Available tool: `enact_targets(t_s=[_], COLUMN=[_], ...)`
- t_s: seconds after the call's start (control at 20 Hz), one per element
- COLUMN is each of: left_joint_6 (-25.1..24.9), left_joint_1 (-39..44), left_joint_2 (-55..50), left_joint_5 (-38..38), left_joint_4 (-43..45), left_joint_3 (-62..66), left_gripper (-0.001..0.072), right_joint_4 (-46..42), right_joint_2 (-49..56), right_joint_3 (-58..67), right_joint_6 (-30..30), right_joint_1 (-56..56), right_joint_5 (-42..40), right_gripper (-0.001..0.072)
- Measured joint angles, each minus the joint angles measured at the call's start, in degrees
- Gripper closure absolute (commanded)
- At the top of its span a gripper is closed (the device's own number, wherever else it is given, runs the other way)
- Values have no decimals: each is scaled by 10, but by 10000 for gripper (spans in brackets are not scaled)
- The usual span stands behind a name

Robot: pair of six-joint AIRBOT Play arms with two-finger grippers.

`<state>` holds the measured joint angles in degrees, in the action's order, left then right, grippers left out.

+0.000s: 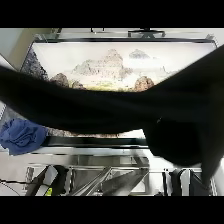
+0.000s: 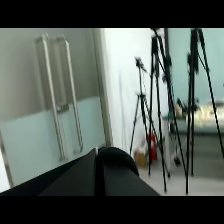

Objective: Fold the shirts.

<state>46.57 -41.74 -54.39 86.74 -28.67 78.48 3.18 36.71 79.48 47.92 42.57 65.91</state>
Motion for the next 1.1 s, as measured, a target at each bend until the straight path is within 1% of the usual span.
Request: enact_targets(t_s=[0.15, 0.25, 0.35, 0.45, 0.6, 0.65, 0.8, 0.95, 1.1], left_joint_6=[7, 12, 14, 14, 12, 17, 57, 95, 133], left_joint_1=[105, 160, 199, 225, 244, 248, 253, 260, 272], left_joint_2=[-70, -133, -204, -277, -396, -435, -530, -591, -616], left_joint_5=[-50, -84, -124, -160, -198, -205, -211, -191, -186], left_joint_4=[182, 280, 354, 410, 466, 481, 536, 592, 675], left_joint_3=[-1, -1, 0, 9, 64, 91, 171, 239, 283], left_gripper=[690, 690, 690, 692, 693, 693, 695, 701, 701], right_joint_4=[-101, -163, -211, -240, -249, -246, -242, -267, -364], right_joint_2=[66, 130, 210, 299, 440, 481, 589, 645, 664], right_joint_3=[-44, -80, -105, -116, -94, -78, -12, 43, 66], right_joint_6=[3, 4, 4, 4, 4, 5, 28, 57, 116], right_joint_1=[-83, -139, -186, -221, -254, -259, -268, -268, -269], right_joint_5=[0, -13, -35, -67, -103, -109, -115, -86, -62], right_gripper=[693, 692, 692, 693, 693, 693, 693, 694, 694])
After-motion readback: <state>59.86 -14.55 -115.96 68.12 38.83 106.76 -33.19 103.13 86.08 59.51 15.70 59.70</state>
